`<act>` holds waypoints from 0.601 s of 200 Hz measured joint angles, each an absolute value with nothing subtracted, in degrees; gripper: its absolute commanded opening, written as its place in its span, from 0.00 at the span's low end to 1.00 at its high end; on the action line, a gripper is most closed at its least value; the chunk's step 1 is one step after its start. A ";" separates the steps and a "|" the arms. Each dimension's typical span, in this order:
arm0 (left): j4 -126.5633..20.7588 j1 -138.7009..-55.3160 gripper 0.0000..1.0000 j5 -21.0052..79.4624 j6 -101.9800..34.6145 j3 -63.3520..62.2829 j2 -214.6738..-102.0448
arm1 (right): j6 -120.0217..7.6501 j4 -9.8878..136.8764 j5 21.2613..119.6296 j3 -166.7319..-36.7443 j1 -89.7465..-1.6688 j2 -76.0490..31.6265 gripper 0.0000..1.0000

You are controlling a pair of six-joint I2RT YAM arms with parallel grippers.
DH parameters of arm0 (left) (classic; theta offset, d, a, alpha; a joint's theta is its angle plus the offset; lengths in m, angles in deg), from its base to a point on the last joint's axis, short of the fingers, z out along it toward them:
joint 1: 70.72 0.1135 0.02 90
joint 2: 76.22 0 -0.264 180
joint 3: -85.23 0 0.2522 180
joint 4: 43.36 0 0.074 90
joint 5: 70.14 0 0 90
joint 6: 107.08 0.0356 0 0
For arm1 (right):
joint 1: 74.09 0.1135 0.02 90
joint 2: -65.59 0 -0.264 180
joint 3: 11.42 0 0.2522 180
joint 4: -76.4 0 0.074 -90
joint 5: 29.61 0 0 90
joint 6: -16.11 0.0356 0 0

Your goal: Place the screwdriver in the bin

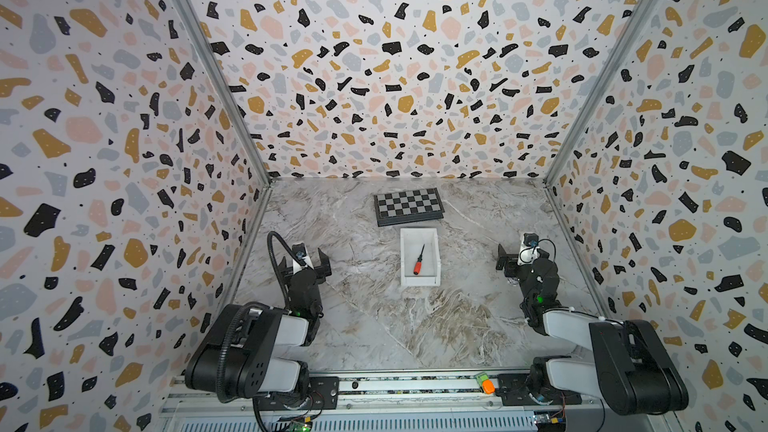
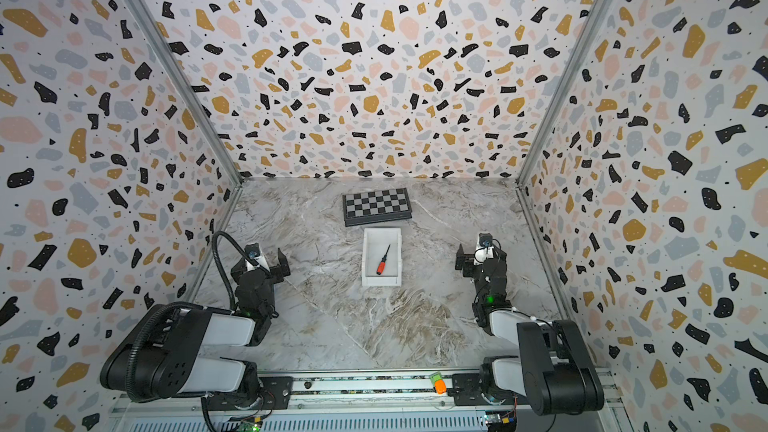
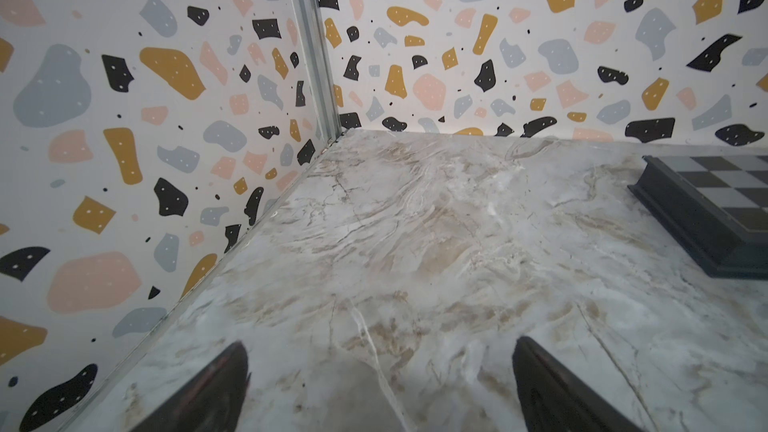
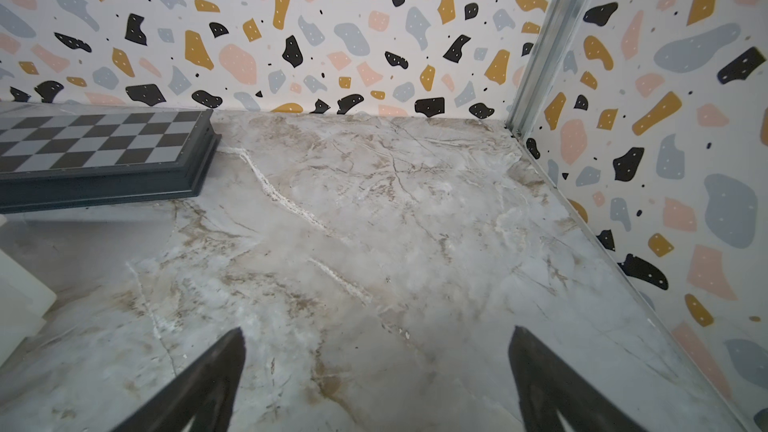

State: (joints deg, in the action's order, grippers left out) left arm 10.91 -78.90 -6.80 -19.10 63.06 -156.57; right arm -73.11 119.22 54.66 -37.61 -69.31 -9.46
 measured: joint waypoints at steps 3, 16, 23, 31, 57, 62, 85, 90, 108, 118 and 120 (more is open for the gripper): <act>10.93 -78.73 1.00 -6.49 -19.12 62.91 -156.57 | -73.11 120.20 54.63 -37.37 -69.34 -10.00 0.99; 10.75 -78.40 1.00 -5.88 -19.16 62.73 -156.57 | -73.07 125.67 54.59 -35.25 -69.38 -12.47 0.99; 10.45 -78.34 1.00 -5.68 -19.19 62.73 -156.57 | -73.07 128.77 54.63 -33.72 -69.38 -13.87 0.99; 10.16 -78.31 1.00 -5.49 -19.19 62.73 -156.57 | -73.15 133.17 54.85 -31.73 -69.38 -16.08 0.99; 10.01 -78.27 1.00 -4.90 -19.19 62.73 -156.57 | -73.46 135.00 56.34 -31.73 -69.62 -20.43 0.99; 9.99 -78.27 1.00 -4.81 -19.19 62.73 -156.57 | -73.46 133.86 56.71 -33.00 -69.84 -20.47 0.99; 9.97 -78.27 1.00 -4.61 -19.19 62.73 -156.57 | -73.46 133.43 58.22 -37.37 -70.52 -20.45 0.99; 9.97 -78.27 1.00 -4.61 -19.19 62.73 -156.57 | -73.46 133.41 58.31 -37.65 -70.56 -20.38 0.99; 9.97 -78.27 1.00 -4.61 -19.19 62.73 -156.57 | -73.52 133.10 58.48 -37.65 -70.54 -20.36 0.99; 9.97 -78.27 1.00 -4.61 -19.19 62.73 -156.57 | -73.61 132.93 58.37 -37.65 -70.28 -20.36 0.99; 9.97 -78.27 1.00 -4.59 -19.19 62.73 -156.57 | -73.61 132.93 58.35 -37.65 -70.23 -20.36 0.99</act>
State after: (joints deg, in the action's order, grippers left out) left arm 9.97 -78.27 -4.59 -19.19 62.73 -156.57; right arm -73.61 132.93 58.35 -37.65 -70.23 -20.36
